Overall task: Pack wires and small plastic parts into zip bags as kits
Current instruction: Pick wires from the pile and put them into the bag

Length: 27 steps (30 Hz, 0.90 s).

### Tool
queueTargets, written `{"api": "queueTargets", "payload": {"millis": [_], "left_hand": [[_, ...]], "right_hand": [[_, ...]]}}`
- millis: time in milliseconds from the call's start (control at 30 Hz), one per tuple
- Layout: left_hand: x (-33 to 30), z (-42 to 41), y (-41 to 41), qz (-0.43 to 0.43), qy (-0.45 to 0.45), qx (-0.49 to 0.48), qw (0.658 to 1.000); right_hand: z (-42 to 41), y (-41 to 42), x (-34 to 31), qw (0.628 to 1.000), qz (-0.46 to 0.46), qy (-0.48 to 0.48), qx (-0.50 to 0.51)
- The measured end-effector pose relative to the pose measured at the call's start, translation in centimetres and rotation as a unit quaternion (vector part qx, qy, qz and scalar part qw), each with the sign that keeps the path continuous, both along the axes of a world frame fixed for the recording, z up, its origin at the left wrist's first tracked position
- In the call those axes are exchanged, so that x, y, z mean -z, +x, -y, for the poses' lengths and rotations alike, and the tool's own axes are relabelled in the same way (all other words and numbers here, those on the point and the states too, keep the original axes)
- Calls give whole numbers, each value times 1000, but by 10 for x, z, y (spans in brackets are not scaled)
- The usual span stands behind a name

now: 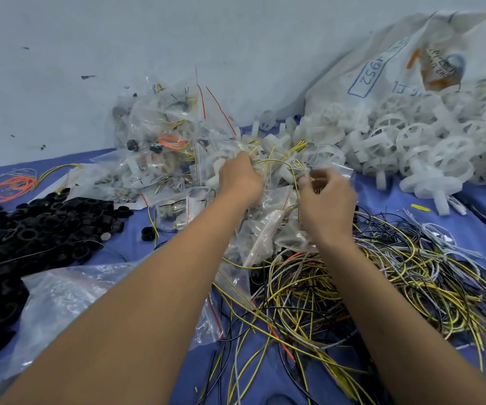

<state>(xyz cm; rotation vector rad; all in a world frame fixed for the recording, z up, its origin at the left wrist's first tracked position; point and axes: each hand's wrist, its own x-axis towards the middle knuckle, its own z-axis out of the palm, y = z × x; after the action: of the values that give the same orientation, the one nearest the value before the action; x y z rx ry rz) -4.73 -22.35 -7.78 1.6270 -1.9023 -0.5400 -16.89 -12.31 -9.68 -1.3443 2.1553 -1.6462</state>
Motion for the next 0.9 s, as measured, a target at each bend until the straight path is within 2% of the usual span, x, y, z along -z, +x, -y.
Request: {"api": "queueTargets", "payload": {"millis": [67, 133, 233, 367, 400, 500, 567, 667, 767, 900], "left_hand": [[1, 3, 1, 12, -9, -1, 1000], [5, 3, 3, 10, -12, -1, 1000], [10, 1, 7, -17, -17, -2, 1000], [16, -4, 11, -29, -25, 18, 999], [17, -5, 11, -30, -30, 20, 999], [22, -9, 11, 13, -98, 44, 994], [24, -12, 10, 57, -149, 126, 979], [24, -12, 5, 105, -131, 229, 959], [24, -13, 2, 123, -131, 228, 957], [25, -19, 9, 128, -124, 210, 961]], "right_hand": [[10, -5, -15, 994, -80, -59, 43], [29, -15, -31, 984, -155, -72, 45], [61, -34, -48, 953, -298, 49, -28], [89, -52, -54, 867, -436, 202, -128], [92, -55, -53, 860, -440, 223, -130], [87, -57, -50, 878, -395, 234, -136], [81, -57, -46, 893, -369, 211, -147], [69, -53, -40, 892, -381, 199, -142], [55, -47, -33, 867, -423, 211, -158], [36, -48, -30, 864, -419, 201, -191]]}}
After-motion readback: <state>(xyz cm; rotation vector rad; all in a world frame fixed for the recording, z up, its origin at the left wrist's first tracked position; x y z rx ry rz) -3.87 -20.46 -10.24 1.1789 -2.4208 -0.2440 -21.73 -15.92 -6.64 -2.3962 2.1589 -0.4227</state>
